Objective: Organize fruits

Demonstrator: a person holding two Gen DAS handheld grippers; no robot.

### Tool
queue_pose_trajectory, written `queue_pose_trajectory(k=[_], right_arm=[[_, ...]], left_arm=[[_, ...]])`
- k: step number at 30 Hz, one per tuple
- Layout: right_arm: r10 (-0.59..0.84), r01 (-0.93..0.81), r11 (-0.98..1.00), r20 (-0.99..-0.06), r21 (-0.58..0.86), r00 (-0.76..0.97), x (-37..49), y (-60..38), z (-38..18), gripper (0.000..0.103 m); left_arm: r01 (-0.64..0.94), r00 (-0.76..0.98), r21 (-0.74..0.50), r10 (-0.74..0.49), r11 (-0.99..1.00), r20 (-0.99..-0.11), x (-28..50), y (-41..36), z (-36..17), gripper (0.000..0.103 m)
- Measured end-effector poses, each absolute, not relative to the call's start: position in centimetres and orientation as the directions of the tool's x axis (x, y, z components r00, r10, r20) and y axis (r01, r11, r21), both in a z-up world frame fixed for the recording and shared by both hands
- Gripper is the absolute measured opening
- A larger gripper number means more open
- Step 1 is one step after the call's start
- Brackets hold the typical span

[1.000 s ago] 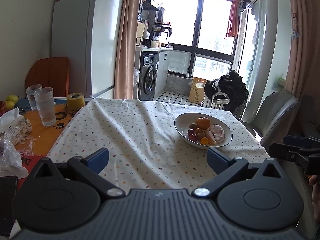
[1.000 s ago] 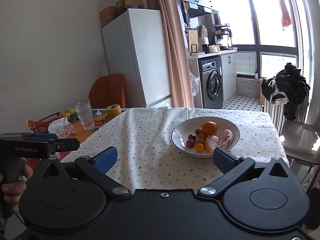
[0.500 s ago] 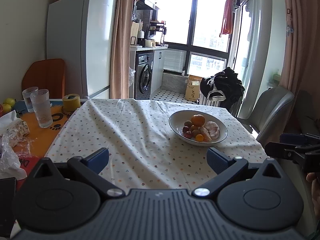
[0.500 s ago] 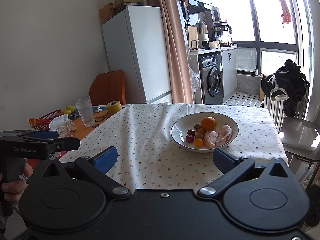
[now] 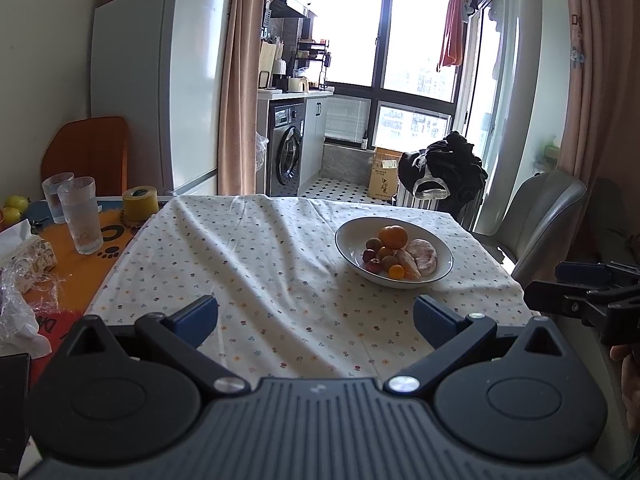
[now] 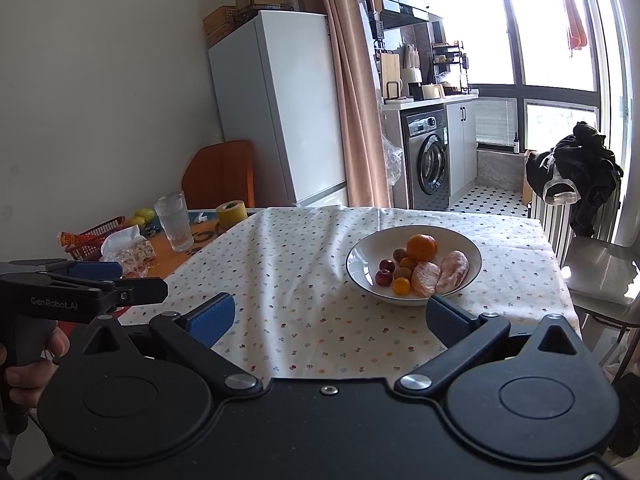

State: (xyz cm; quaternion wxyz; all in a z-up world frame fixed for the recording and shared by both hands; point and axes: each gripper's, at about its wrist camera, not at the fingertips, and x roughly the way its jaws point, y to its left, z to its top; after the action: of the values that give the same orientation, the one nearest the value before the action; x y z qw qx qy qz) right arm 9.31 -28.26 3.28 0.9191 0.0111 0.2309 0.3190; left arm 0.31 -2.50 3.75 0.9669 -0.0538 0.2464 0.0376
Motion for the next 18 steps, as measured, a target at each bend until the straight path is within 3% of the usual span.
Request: queue_pose_trajectory(k=[18], right_arm=[[0.589, -0.577, 0.799, -0.416, 0.171, 0.693, 9.27, -28.49, 3.33, 0.103]], left_arm=[[-0.104, 0.876, -0.088, 0.049, 0.991, -0.480, 0.30, -2.29, 3.75, 0.103]])
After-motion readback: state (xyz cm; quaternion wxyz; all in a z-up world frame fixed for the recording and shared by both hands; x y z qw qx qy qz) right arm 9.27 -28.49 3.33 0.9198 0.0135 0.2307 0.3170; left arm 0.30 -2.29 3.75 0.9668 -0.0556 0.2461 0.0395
